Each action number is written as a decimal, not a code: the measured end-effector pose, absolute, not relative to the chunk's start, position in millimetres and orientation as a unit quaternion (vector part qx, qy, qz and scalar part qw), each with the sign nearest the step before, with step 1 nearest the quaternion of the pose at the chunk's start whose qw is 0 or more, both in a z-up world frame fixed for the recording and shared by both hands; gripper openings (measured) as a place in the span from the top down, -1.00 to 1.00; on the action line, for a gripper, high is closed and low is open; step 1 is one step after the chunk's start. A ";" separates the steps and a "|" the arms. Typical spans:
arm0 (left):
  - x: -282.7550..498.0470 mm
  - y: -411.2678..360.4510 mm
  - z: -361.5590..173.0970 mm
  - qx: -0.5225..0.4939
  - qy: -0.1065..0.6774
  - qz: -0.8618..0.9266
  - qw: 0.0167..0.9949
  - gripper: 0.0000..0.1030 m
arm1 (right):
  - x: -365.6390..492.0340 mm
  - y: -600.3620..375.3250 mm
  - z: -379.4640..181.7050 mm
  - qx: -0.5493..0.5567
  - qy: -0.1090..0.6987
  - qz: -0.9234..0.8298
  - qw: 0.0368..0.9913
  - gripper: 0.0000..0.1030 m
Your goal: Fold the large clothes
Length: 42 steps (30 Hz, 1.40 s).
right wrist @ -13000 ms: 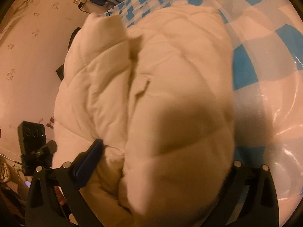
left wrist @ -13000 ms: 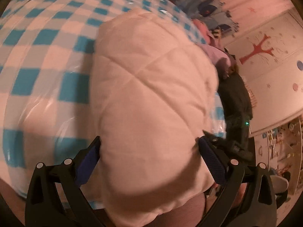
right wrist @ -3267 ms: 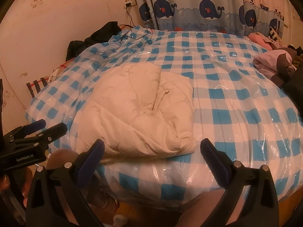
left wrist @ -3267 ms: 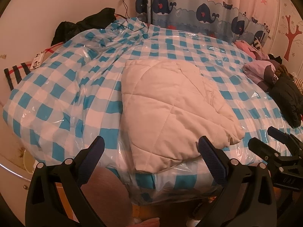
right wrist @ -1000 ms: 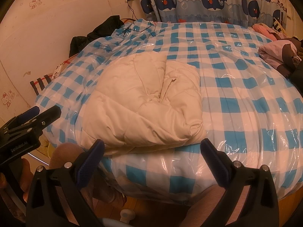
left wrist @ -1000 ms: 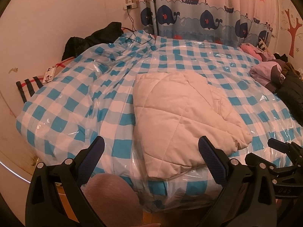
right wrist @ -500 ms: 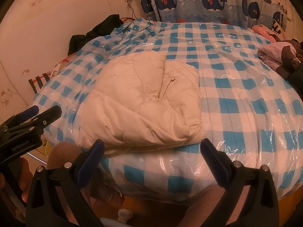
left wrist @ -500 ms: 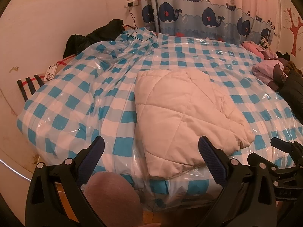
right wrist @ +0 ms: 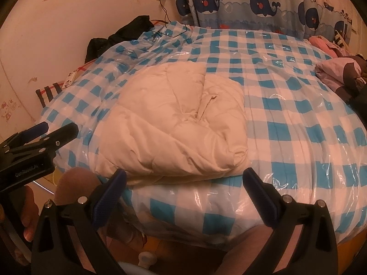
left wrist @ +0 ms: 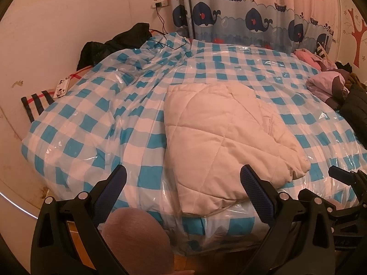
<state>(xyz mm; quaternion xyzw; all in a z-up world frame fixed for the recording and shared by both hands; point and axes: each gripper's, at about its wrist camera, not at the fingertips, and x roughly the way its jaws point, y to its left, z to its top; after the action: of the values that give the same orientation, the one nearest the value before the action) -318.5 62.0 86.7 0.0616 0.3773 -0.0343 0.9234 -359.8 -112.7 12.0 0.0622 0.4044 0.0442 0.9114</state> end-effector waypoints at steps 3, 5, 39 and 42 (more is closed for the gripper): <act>-318.9 61.6 86.4 0.061 0.377 -0.035 0.923 -0.85 | -359.6 -114.9 13.0 0.064 0.405 0.044 0.911 -0.89; -318.9 62.3 85.6 0.063 0.378 -0.036 0.923 -0.85 | -359.9 -115.3 13.0 0.064 0.405 0.044 0.911 -0.89; -320.4 52.8 84.4 0.076 0.377 -0.031 0.923 -0.85 | -357.9 -117.0 14.8 0.061 0.406 0.044 0.911 -0.89; -320.5 52.4 84.6 0.076 0.377 -0.031 0.923 -0.85 | -357.8 -116.9 14.8 0.062 0.406 0.043 0.911 -0.89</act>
<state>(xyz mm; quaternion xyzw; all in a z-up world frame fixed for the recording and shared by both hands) -320.5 52.4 84.6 0.0758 0.3769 -0.0305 0.9227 -357.8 -116.9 14.8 0.0617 0.4062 0.0435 0.9107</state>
